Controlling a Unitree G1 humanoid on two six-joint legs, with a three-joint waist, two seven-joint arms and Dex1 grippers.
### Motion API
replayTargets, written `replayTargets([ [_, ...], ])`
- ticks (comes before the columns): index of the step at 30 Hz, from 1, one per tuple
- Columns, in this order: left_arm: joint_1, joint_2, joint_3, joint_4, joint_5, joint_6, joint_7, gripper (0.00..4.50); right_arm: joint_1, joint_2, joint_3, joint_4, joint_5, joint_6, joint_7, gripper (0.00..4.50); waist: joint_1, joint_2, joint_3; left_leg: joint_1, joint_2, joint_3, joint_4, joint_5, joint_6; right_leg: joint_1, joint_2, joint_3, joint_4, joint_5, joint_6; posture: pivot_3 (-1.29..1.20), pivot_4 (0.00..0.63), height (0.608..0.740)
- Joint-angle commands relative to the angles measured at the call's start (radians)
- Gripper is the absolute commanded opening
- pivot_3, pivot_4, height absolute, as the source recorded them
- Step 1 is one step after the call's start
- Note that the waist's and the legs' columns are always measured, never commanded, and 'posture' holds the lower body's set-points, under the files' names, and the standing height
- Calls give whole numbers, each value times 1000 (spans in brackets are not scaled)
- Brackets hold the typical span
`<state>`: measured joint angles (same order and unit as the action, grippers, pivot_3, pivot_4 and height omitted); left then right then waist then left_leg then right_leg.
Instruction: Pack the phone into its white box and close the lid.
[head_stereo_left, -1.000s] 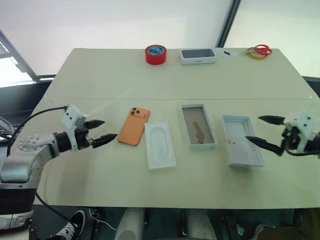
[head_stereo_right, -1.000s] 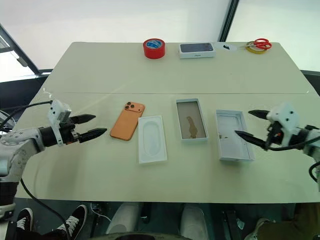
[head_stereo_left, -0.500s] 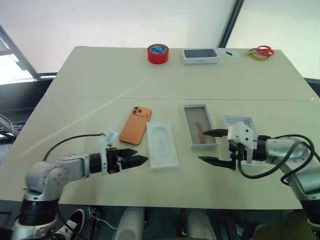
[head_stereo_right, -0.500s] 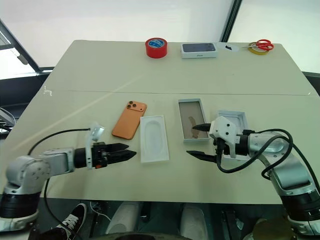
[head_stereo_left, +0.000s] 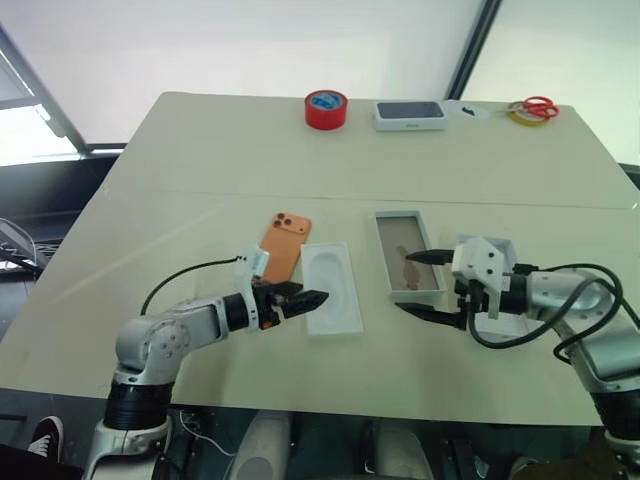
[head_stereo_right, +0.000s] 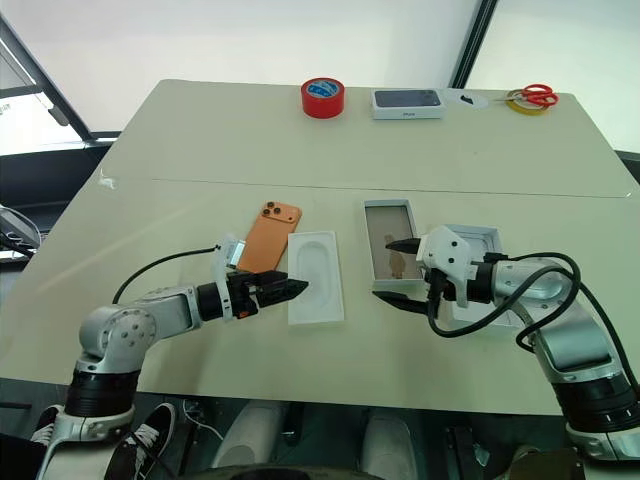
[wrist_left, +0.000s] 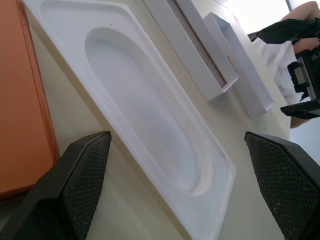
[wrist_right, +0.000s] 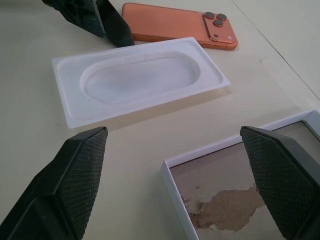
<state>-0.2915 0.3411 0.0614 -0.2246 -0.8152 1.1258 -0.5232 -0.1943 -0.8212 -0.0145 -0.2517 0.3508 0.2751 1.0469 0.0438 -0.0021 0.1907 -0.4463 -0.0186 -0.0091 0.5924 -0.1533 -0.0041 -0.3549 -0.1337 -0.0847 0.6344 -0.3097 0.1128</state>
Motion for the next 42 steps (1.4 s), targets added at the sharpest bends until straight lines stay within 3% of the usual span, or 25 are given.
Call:
replayTargets([
  [1, -6, -11, -19, 60, 23, 47, 46, 3674, -18, 8, -12, -13, -9, -27, -11, 4500, 0, 0, 0, 0, 0, 0, 0, 0, 0, 0, 0, 0, 0, 0, 0, 0, 150, 740],
  [8, -17, -2, -9, 62, 12, 108, 72, 68, -21, 22, -14, -10, -26, -42, -25, 4500, -2, 0, 0, -1, -1, 1, 0, -1, 1, 0, 1, 0, -1, 2, 4, 0, 150, 740],
  [19, -78, -25, 85, 36, -75, 166, 92, 20, -33, 55, 67, 22, -63, -58, -15, 4500, -4, -1, 1, -1, -1, 1, 0, -1, 2, -1, 2, 0, -1, 2, 5, 0, 150, 740],
  [23, -153, -32, 122, 64, -68, 147, 122, 20, -73, 52, 140, 135, -163, -96, -11, 4500, -2, -2, 1, -1, -1, 1, 0, -1, 1, -1, 2, 0, -1, 3, 5, 0, 150, 740],
  [29, -206, -47, 173, 125, -102, 179, 135, 20, -129, -4, 136, 298, -178, -193, 103, 4500, -5, -2, 1, -5, -2, 3, 1, 1, 4, 0, 2, 1, -1, 6, 12, 0, 150, 740],
  [32, -219, -63, 187, 137, -102, 183, 146, 0, -161, -10, 140, 369, -177, -220, 147, 3661, -6, -2, 1, -5, -1, 3, 1, 1, 4, 0, 3, 1, -1, 7, 13, 0, 150, 740],
  [39, -248, -114, 236, 156, -115, 190, 195, 0, -176, 57, 156, 352, -151, -184, 171, 22, -5, -2, 1, -5, 0, 2, 2, 1, 3, 0, 4, 1, 0, 7, 13, 0, 150, 740],
  [42, -269, -139, 253, 158, -133, 194, 213, 0, -178, 123, 181, 306, -170, -171, 119, 22, -5, -2, 1, -5, 0, 2, 2, 1, 3, 0, 4, 1, 0, 7, 13, 0, 150, 740],
])
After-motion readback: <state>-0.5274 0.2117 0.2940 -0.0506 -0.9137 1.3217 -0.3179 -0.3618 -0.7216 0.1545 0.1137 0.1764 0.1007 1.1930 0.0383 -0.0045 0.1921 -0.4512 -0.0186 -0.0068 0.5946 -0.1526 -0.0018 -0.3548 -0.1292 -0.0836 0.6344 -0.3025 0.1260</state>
